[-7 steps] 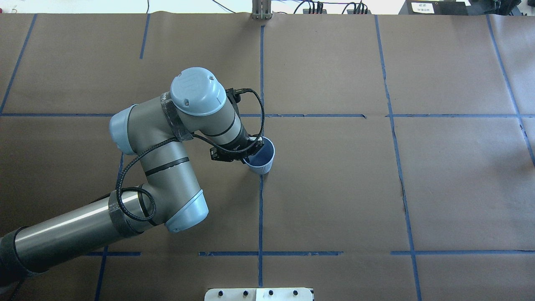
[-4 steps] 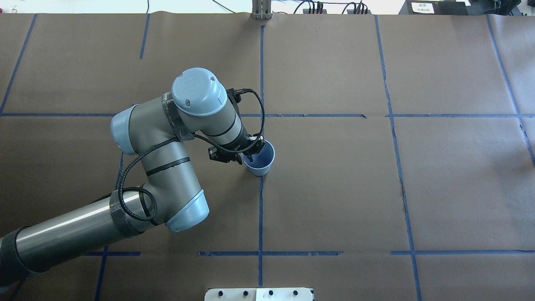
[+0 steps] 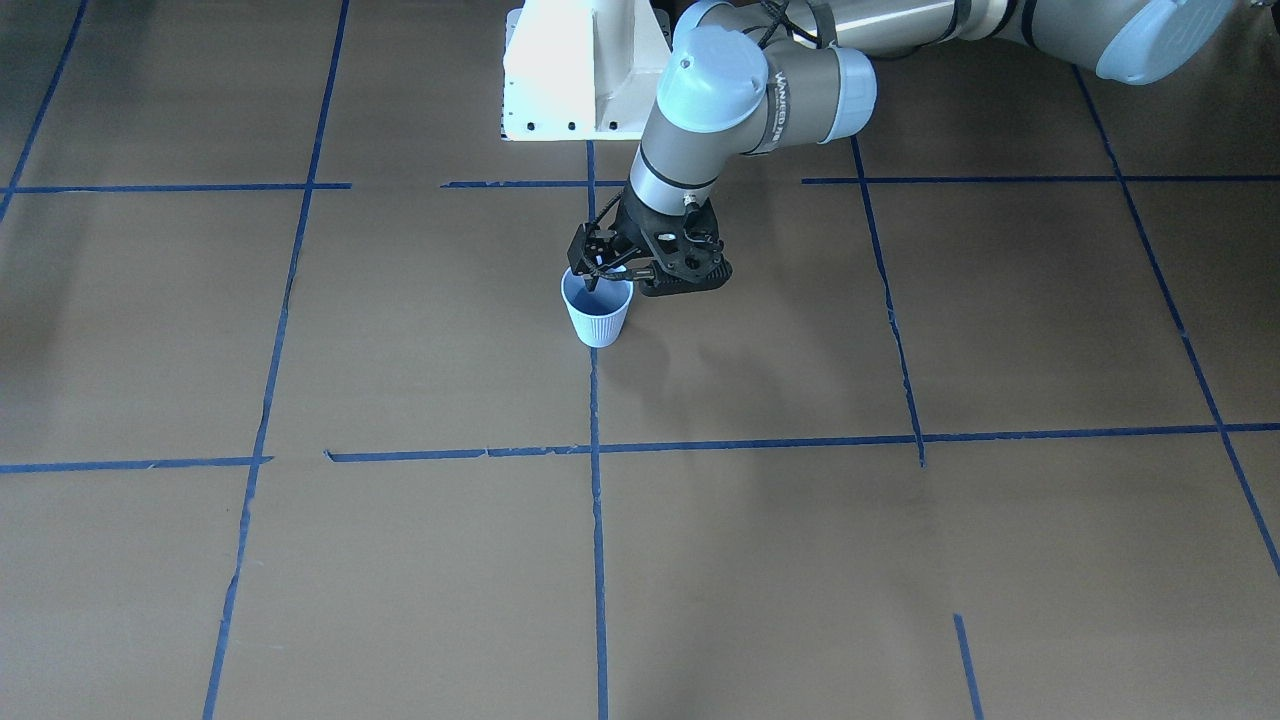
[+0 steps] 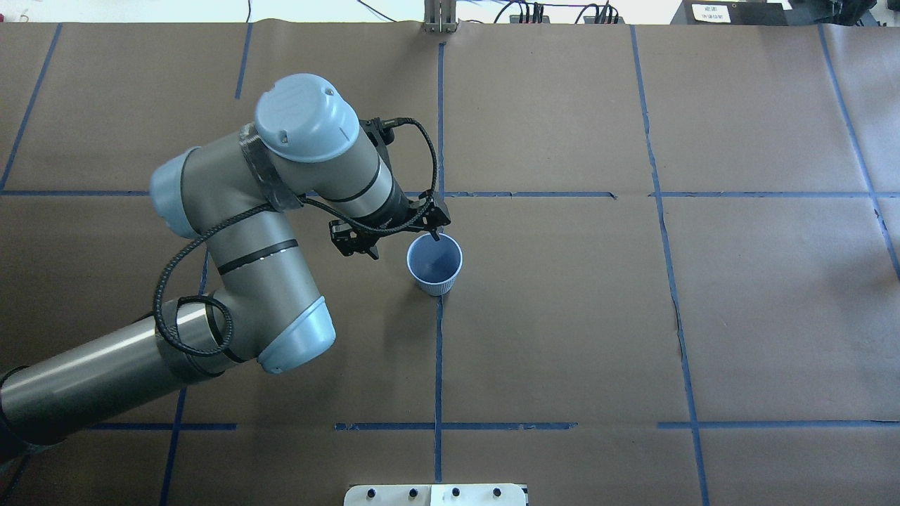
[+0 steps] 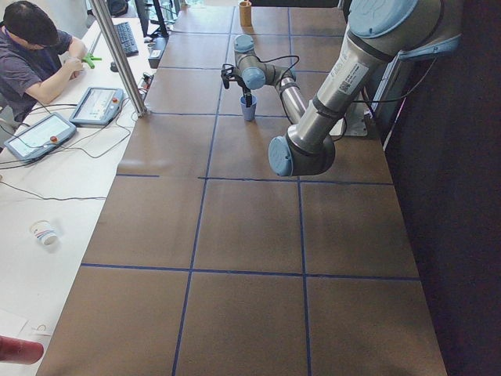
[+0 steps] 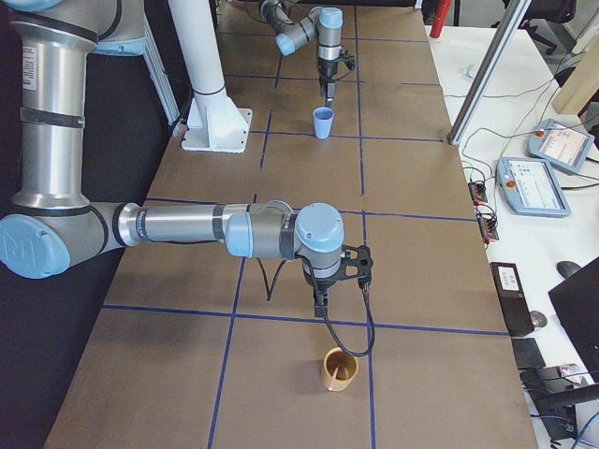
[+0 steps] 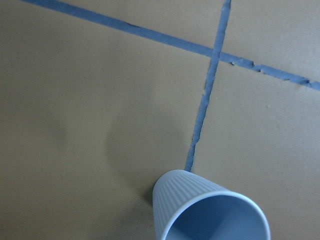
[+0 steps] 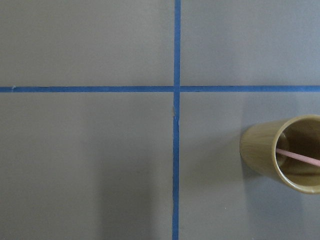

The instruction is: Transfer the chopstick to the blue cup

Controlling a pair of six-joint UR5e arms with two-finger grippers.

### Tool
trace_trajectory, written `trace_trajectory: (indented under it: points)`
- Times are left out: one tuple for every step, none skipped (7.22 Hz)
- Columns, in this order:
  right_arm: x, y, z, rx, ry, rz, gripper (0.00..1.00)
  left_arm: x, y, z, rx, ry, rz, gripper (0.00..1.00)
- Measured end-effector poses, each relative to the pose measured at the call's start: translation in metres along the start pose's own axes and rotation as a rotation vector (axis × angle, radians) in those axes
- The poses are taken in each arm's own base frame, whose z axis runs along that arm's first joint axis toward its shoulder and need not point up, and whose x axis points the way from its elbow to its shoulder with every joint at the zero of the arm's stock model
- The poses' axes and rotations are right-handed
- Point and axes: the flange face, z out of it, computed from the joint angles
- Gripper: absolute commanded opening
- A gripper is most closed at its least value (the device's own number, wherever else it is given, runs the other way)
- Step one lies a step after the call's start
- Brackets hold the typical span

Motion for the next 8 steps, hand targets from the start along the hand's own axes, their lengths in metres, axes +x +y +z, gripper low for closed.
trace_trajectory:
  points:
    - [-0.003, -0.006, -0.003, 0.009, -0.003, -0.007, 1.0, -0.005, -0.007, -0.031, -0.004, 0.012, -0.016, 1.0]
    - [0.002, -0.002, 0.001, 0.0, -0.002, 0.003, 1.0, -0.015, -0.012, -0.056, -0.005, 0.015, -0.035, 1.0]
    - [0.009, 0.003, 0.007, -0.012, 0.004, 0.012, 1.0, -0.031, -0.017, -0.071, 0.001, 0.008, -0.042, 1.0]
    - [0.013, 0.003, 0.01, -0.019, 0.006, 0.007, 1.0, -0.05, -0.022, -0.082, 0.012, -0.007, -0.026, 1.0]
    - [0.016, -0.005, 0.013, -0.022, 0.007, -0.025, 1.0, -0.07, -0.025, -0.097, 0.025, -0.028, 0.009, 1.0]
    - [0.02, -0.02, 0.015, -0.025, 0.008, -0.076, 1.0, -0.093, -0.026, -0.114, 0.038, -0.053, 0.066, 1.0]
    - [0.028, -0.034, 0.02, -0.034, 0.009, -0.114, 1.0, -0.117, -0.028, -0.127, 0.051, -0.077, 0.12, 1.0]
    - [0.042, -0.046, 0.026, -0.046, 0.008, -0.147, 1.0, -0.142, -0.037, -0.138, 0.068, -0.1, 0.154, 1.0]
